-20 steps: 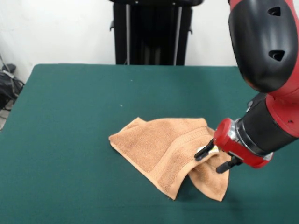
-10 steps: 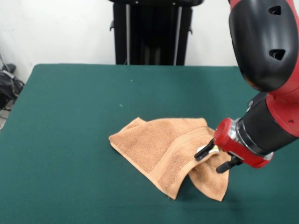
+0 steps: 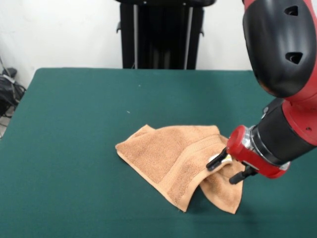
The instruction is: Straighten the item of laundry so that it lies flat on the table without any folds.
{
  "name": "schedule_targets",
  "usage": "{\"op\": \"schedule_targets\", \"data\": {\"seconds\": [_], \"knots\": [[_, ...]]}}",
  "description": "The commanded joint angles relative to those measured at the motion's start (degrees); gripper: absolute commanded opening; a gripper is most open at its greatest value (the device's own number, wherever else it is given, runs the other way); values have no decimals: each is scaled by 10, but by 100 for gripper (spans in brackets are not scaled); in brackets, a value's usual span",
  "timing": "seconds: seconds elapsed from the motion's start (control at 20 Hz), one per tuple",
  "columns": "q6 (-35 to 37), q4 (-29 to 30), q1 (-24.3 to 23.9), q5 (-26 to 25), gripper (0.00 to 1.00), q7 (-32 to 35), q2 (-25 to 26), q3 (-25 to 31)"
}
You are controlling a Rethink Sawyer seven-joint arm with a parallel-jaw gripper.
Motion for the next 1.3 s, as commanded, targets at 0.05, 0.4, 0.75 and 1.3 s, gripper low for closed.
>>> {"op": "schedule_targets", "data": {"seconds": [0.05, 0.4, 0.75, 1.3], "knots": [[24, 3, -10, -17, 100, -43, 21, 49], [76, -58, -17, -12, 100, -68, 35, 39], [59, -46, -17, -14, 100, -60, 35, 44], [7, -55, -32, -23, 100, -77, 62, 55]]}}
